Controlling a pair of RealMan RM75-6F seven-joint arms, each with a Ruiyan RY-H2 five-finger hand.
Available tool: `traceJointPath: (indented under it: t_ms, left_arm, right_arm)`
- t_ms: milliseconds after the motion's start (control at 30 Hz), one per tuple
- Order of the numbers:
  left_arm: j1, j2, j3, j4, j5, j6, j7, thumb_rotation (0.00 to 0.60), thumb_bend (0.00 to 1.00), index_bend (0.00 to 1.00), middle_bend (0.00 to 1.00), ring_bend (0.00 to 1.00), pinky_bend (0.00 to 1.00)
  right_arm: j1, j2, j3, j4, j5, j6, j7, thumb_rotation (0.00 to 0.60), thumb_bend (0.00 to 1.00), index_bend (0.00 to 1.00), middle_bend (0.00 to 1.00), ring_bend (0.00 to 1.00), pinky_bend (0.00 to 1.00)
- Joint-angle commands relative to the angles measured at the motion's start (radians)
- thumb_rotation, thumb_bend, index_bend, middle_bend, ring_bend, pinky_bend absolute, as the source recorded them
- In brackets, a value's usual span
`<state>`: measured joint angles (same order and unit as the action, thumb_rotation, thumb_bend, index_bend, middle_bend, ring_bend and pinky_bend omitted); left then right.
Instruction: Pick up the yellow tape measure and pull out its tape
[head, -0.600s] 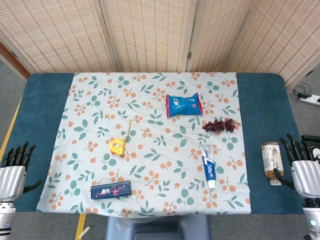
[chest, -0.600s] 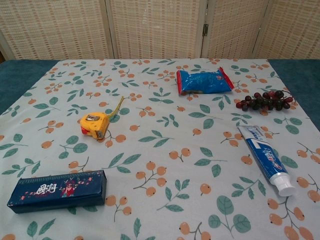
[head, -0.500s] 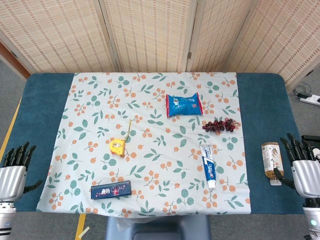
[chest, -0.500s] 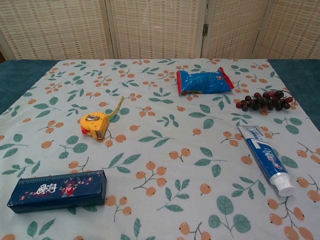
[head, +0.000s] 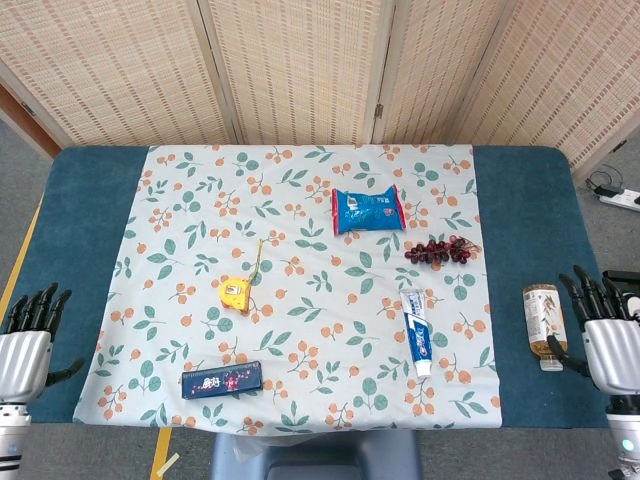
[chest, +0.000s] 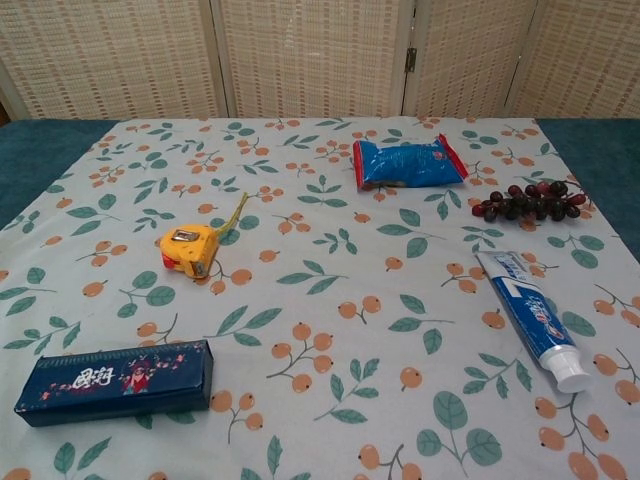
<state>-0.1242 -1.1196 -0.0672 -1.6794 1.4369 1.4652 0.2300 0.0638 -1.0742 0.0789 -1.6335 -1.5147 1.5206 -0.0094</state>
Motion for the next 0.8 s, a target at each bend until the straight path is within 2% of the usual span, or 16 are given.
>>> traceJointPath:
  t_ms: [33, 200, 333, 500, 667, 800]
  left_arm:
    - [-0.011, 0.001, -0.005, 0.002, 0.008, -0.009, -0.005, 0.600, 0.19, 0.00, 0.00, 0.00, 0.00]
    - [-0.063, 0.001, -0.022, 0.016, 0.039, -0.055, -0.030, 0.600, 0.19, 0.00, 0.00, 0.00, 0.00]
    - [-0.137, -0.007, -0.039, 0.041, 0.074, -0.134, -0.125, 0.600, 0.21, 0.03, 0.00, 0.00, 0.00]
    - [-0.243, -0.011, -0.055, 0.077, 0.088, -0.275, -0.273, 0.600, 0.39, 0.07, 0.00, 0.00, 0.00]
    - [-0.364, -0.050, -0.066, 0.141, 0.119, -0.408, -0.351, 0.600, 0.49, 0.10, 0.01, 0.00, 0.00]
    - [-0.441, -0.105, -0.072, 0.205, 0.148, -0.462, -0.406, 0.600, 0.58, 0.14, 0.05, 0.01, 0.00]
  right_arm:
    - [-0.002, 0.005, 0.003, -0.003, -0.001, 0.006, 0.001, 0.600, 0.33, 0.00, 0.01, 0.09, 0.00]
    - [-0.003, 0.015, 0.006, -0.009, -0.004, 0.013, 0.004, 0.600, 0.33, 0.00, 0.01, 0.09, 0.00]
    - [-0.002, 0.021, 0.007, -0.013, -0.007, 0.015, 0.005, 0.600, 0.33, 0.00, 0.01, 0.10, 0.00]
    - [0.000, 0.026, 0.010, -0.021, -0.009, 0.015, 0.008, 0.600, 0.33, 0.00, 0.01, 0.09, 0.00]
    - [0.002, 0.032, 0.010, -0.030, -0.009, 0.012, 0.000, 0.600, 0.33, 0.00, 0.01, 0.09, 0.00]
    - [0.001, 0.034, 0.010, -0.037, -0.009, 0.014, -0.005, 0.600, 0.33, 0.00, 0.01, 0.09, 0.00]
